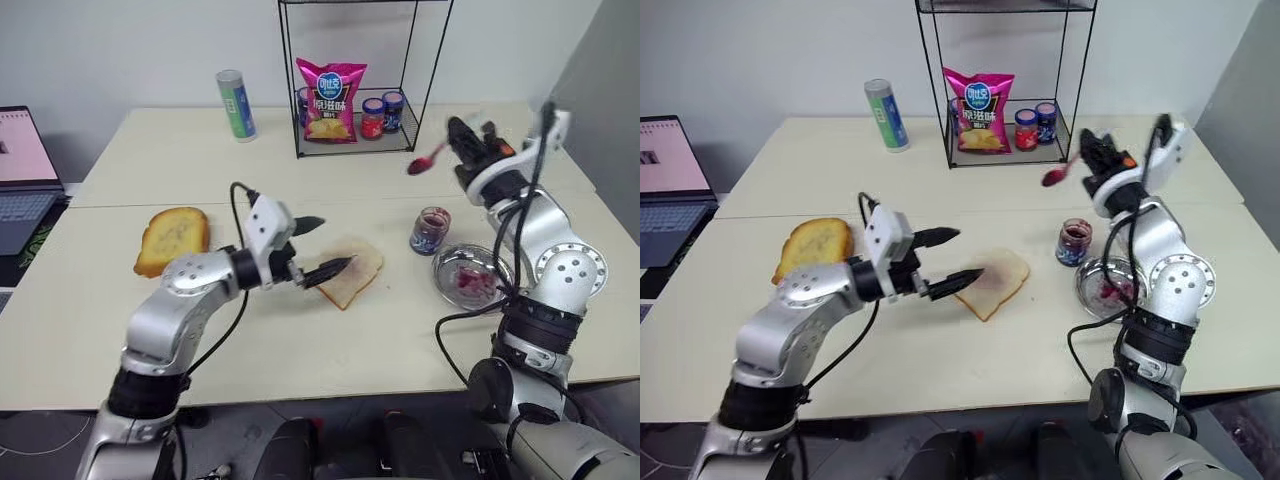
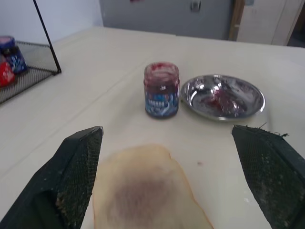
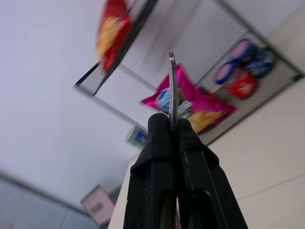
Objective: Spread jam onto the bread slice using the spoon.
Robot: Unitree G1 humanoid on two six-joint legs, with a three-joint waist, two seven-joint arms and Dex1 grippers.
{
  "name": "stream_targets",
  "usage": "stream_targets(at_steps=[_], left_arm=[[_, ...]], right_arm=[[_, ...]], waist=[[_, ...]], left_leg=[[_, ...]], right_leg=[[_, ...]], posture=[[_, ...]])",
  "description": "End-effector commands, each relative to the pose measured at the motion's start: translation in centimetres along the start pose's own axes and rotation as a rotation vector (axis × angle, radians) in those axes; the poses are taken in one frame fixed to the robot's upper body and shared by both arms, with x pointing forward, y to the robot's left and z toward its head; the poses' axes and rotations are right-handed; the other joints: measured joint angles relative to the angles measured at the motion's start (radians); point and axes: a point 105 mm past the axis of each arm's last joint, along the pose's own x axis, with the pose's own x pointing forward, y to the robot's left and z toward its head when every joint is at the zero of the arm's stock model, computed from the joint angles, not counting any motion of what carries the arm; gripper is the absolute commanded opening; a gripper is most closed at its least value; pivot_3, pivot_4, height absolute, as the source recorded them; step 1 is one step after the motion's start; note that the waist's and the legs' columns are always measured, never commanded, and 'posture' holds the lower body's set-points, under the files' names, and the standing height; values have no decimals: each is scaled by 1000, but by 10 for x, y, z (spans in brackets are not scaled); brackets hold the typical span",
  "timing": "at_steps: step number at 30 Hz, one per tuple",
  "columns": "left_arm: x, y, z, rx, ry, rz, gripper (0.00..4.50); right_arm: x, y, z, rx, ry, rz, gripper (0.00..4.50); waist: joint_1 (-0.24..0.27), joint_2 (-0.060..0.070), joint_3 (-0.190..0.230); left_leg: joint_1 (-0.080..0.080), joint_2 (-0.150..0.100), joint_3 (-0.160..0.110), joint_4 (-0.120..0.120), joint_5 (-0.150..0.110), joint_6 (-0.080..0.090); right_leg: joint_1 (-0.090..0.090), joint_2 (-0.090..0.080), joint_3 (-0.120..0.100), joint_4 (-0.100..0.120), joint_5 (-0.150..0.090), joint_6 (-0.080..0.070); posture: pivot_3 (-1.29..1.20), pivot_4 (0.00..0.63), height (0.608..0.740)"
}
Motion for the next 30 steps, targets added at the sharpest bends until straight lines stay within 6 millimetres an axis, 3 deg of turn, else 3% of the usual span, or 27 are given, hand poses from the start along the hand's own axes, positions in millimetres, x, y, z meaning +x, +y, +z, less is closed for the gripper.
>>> stream_targets(at_steps=[1, 4, 10, 19, 30], left_arm=[[-27, -11, 6, 45, -7, 26, 4500], [-45, -21, -7, 5, 11, 106, 4500], [-55, -33, -29, -63, 33, 219, 4500], [-47, -30, -34, -58, 18, 284, 4500], [-40, -26, -30, -36, 5, 238, 4500]], right_arm=[[-2, 39, -38, -215, 115, 184, 8], [-7, 50, -79, -399, 208, 301, 8], [-12, 45, -122, -660, 238, 432, 8], [-12, 32, -135, -822, 174, 469, 8], [-14, 30, -142, -894, 140, 489, 8]], waist=[[-3, 0, 0], [-3, 0, 0], [9, -1, 0], [13, -1, 0], [15, -1, 0]], left_leg=[[0, 0, 0, 0, 0, 0], [0, 1, 0, 0, 0, 0], [1, 1, -2, 1, 0, -1], [1, 1, -2, 1, -1, -2], [2, 1, -2, 0, -1, -3]], right_leg=[[0, 0, 0, 0, 0, 0], [-1, 0, 0, 0, -1, -2], [1, -1, -1, -1, -5, -1], [1, -1, -1, -1, -4, 1], [1, 0, -1, -1, -4, 1]], posture=[[0, 150, 740], [0, 150, 740], [0, 150, 740], [0, 150, 740], [0, 150, 740]])
